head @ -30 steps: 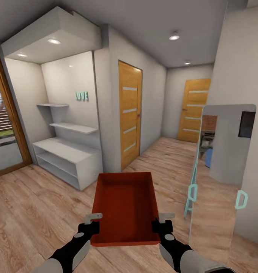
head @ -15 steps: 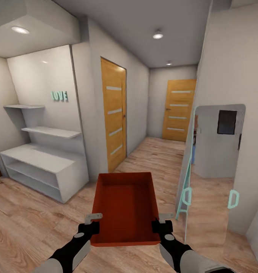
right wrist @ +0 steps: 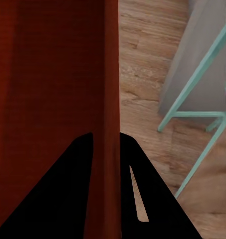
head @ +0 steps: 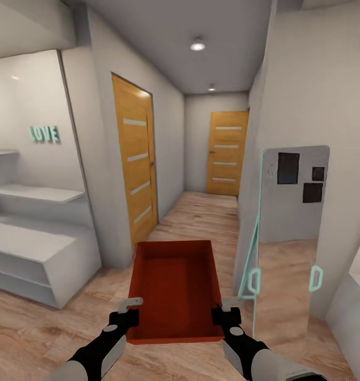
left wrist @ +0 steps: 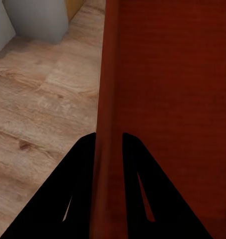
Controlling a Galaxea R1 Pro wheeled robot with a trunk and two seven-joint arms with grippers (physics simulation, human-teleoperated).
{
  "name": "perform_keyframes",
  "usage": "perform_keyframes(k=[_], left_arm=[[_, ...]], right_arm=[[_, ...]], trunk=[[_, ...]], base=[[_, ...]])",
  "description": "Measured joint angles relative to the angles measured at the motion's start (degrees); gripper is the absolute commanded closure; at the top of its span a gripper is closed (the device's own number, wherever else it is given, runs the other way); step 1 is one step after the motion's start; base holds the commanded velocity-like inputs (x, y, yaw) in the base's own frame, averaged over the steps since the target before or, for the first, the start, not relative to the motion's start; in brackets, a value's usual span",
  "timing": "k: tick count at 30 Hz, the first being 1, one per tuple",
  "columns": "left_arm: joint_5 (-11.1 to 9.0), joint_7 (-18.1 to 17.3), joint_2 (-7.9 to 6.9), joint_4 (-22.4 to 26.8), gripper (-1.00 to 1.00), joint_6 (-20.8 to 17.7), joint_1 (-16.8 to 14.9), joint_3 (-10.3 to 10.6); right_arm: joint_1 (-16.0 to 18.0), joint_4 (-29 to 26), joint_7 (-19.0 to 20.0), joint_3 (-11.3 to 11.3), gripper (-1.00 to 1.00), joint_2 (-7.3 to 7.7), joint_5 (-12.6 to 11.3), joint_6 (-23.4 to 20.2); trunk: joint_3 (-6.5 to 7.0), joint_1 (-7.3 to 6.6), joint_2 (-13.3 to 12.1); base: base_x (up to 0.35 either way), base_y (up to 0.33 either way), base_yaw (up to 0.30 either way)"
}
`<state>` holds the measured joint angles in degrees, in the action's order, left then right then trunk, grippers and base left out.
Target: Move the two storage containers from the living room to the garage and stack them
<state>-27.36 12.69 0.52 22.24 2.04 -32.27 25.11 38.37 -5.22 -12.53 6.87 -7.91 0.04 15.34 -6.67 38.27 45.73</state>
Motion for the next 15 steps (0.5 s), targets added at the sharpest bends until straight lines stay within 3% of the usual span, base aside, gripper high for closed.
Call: perform_keyframes(k=[11, 15], left_arm=[[0.00, -0.02, -0.02, 0.01, 1.00, 0.00, 0.00, 0.01], [-0.02, -0.03, -0.04, 0.02, 1.00, 0.00, 0.01, 0.01]], right_arm=[[0.00, 0.00, -0.01, 0.00, 1.00, -0.01, -0.01, 0.01], [0.01, 0.01, -0.01, 0.00, 1.00, -0.03, -0.01, 0.00]], trunk=[[0.00, 0.00, 0.00], [0.00, 0.00, 0.00]], base=[[0.313, 0.190, -0.285], [0.313, 0.190, -0.104]])
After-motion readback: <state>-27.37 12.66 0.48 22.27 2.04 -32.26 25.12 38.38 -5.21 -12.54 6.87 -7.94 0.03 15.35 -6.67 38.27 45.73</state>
